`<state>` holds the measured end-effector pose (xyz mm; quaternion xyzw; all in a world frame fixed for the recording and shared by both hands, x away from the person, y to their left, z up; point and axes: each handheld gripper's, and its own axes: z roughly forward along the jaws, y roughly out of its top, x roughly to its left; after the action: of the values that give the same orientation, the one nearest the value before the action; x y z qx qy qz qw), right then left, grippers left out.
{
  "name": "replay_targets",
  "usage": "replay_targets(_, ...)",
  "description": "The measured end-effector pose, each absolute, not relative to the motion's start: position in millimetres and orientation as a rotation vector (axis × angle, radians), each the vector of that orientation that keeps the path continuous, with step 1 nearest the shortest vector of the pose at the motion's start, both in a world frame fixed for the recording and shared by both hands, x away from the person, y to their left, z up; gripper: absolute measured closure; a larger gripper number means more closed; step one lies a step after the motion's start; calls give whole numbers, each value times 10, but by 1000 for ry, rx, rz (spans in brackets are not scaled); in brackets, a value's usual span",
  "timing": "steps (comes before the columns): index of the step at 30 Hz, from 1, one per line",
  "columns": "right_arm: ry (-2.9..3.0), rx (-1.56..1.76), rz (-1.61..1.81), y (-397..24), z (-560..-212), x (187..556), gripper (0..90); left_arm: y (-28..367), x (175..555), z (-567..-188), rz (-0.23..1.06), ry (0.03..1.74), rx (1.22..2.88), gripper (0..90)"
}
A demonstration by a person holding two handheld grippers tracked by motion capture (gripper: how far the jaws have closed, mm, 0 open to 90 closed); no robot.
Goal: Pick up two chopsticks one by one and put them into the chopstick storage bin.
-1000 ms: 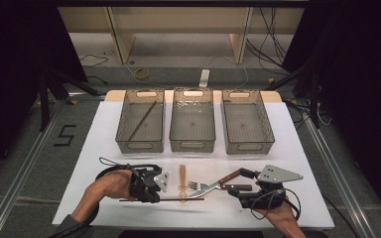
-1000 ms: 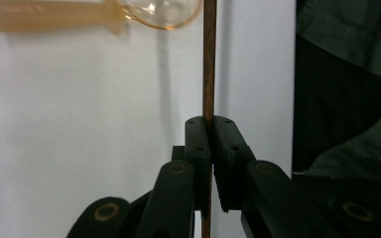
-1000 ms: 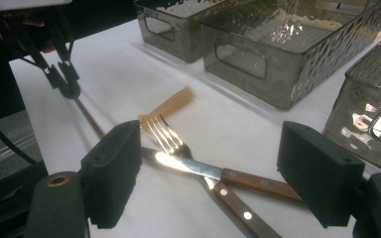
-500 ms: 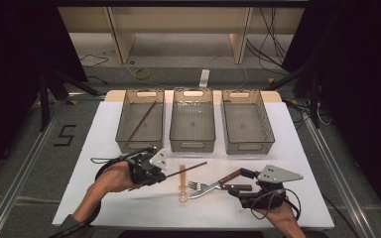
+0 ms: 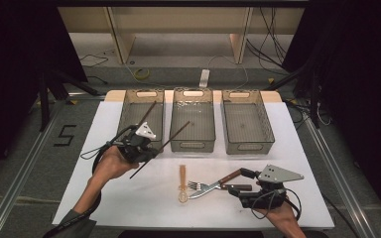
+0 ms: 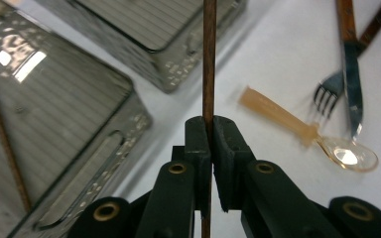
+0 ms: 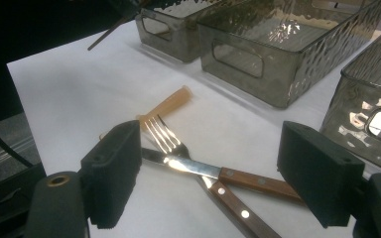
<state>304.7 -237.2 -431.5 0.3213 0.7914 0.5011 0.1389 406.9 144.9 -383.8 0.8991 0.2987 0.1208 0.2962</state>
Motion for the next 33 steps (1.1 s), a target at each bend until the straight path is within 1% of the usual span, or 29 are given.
replay_targets(2, 2288, 930, 1451, -2376, -4316, 3048, 261, 1532, 4144, -3794, 331, 849, 2346, 848)
replay_targets(8, 2287, 937, 1449, -2368, -4322, 3052, 261, 1663, 4254, -3709, 360, 926, 2287, 848)
replay_targets(14, 2284, 939, 1448, -2378, -4325, 3056, 261, 1786, 4450, -3624, 382, 1002, 2223, 848)
replay_targets(24, 2286, 939, 1451, -2380, -4323, 3055, 260, 1877, 4675, -3465, 407, 1051, 2180, 848)
replay_targets(33, 2288, 936, 1455, -2377, -4324, 3054, 260, 1966, 4904, -3408, 448, 1111, 2138, 848)
